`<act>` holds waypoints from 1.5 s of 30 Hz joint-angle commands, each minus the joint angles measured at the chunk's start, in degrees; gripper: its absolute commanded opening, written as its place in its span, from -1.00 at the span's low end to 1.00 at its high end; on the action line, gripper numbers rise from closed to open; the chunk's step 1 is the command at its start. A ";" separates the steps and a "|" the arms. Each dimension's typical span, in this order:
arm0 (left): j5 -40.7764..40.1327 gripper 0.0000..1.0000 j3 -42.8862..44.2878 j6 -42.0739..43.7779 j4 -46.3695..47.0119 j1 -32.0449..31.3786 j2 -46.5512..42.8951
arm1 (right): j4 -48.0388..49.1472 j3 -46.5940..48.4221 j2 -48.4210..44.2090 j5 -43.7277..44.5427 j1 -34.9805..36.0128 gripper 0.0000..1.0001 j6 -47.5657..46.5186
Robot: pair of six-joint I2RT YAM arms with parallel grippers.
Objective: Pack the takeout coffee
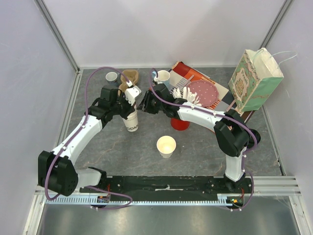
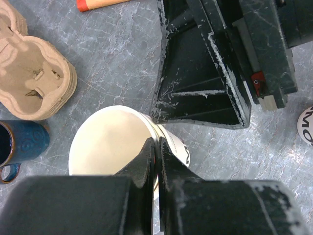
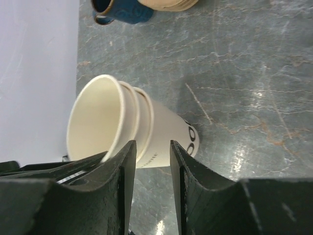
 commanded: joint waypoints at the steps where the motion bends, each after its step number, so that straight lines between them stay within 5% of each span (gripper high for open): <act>1: 1.90 -0.96 3.34 -0.02 7.80 -0.59 -1.27 | -3.79 1.08 1.76 2.29 0.54 -0.18 -2.09; 9: 0.92 -0.95 2.55 3.50 7.11 -0.59 -1.62 | -5.72 2.31 -0.17 3.52 0.27 -0.17 -4.19; 18: 16.71 -0.95 -0.09 22.73 -8.77 -0.51 -3.38 | -9.06 4.33 -8.35 5.90 -3.59 -0.14 -11.22; 28: 22.90 -0.95 0.62 35.58 -12.76 -0.59 -2.33 | -16.53 13.91 -1.24 6.07 0.45 0.17 -19.84; 37: 23.61 -0.95 -0.26 37.69 -12.85 -0.51 -2.42 | -21.72 18.40 4.22 3.19 0.45 0.20 -22.91; 41: 23.25 -0.96 -0.35 37.60 -12.24 -0.59 -2.15 | -21.81 17.17 4.13 2.47 0.62 0.04 -23.44; 45: 21.94 -0.95 -0.61 36.46 -10.57 -0.59 -1.71 | -21.81 16.99 3.69 3.26 0.54 -0.41 -23.71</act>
